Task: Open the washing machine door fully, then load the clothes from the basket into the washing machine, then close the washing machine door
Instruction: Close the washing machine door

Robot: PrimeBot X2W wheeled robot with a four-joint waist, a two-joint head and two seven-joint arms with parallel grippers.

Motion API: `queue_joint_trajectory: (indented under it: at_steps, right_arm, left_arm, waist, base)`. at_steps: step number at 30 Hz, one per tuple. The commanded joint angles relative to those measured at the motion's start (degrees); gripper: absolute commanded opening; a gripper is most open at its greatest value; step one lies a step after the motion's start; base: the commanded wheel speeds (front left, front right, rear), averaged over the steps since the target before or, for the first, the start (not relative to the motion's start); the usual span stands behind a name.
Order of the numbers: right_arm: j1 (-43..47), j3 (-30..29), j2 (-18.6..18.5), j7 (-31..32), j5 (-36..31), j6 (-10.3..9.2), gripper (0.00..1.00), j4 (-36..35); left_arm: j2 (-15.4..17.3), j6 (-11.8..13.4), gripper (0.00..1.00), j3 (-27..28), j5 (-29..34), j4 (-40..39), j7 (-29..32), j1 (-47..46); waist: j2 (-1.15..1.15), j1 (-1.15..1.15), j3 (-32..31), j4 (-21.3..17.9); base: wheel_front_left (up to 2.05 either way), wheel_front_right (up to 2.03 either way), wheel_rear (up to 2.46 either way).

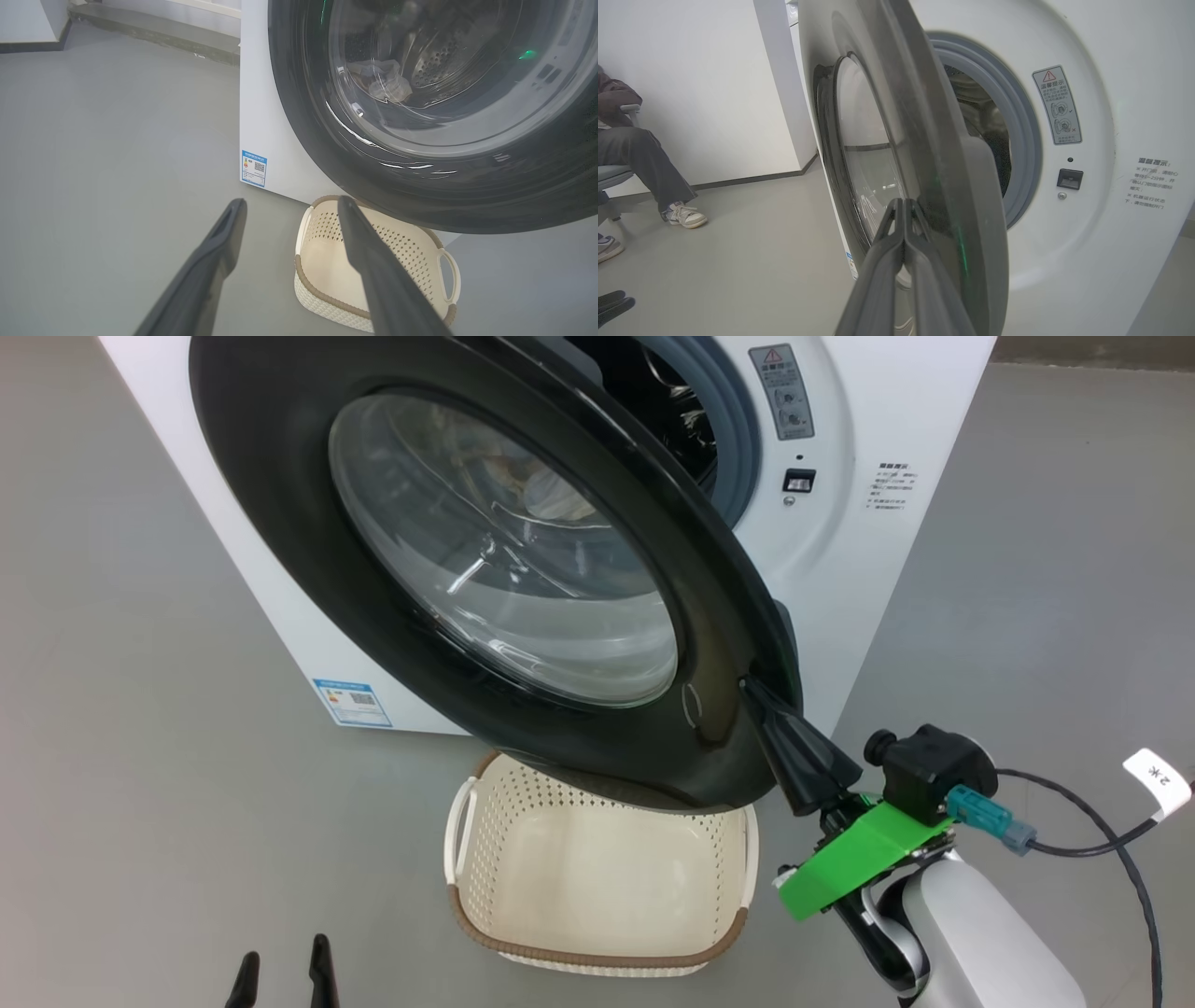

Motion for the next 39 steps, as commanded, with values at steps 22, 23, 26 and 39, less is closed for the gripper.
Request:
queue_joint_trajectory:
  at_steps: [22, 23, 26, 39]
  right_arm:
    - [-8.97, -1.91, -3.0, -0.26, -1.05, 0.14, 0.0, -1.55]
    - [-9.54, -2.05, -3.15, -0.26, -1.19, 0.14, 0.0, -1.58]
    - [-11.35, -2.58, -3.61, -0.26, -1.77, 0.14, 0.0, -1.85]
    - [-21.05, -2.21, -7.13, -0.26, -3.12, 0.14, 0.0, -0.94]
  left_arm:
    - [0.19, -1.32, 1.0, 1.26, 0.03, -0.87, -0.52, -5.67]
    - [0.19, -1.36, 1.0, 1.31, 0.03, -0.88, -0.52, -5.92]
    - [0.19, -1.6, 1.0, 1.5, 0.02, -0.9, -0.52, -6.62]
    - [0.19, -2.76, 1.0, 1.78, -0.19, -1.08, -0.52, -9.07]
  waist:
    - [0.0, 0.0, 7.1, 2.35]
    - [0.0, 0.0, 7.74, 2.49]
    - [0.0, 0.0, 9.67, 2.83]
    - [0.0, 0.0, 16.2, 3.36]
  base:
    - [0.0, 0.0, 0.0]
    - [0.0, 0.0, 0.0]
    - [0.0, 0.0, 0.0]
    - [0.0, 0.0, 0.0]
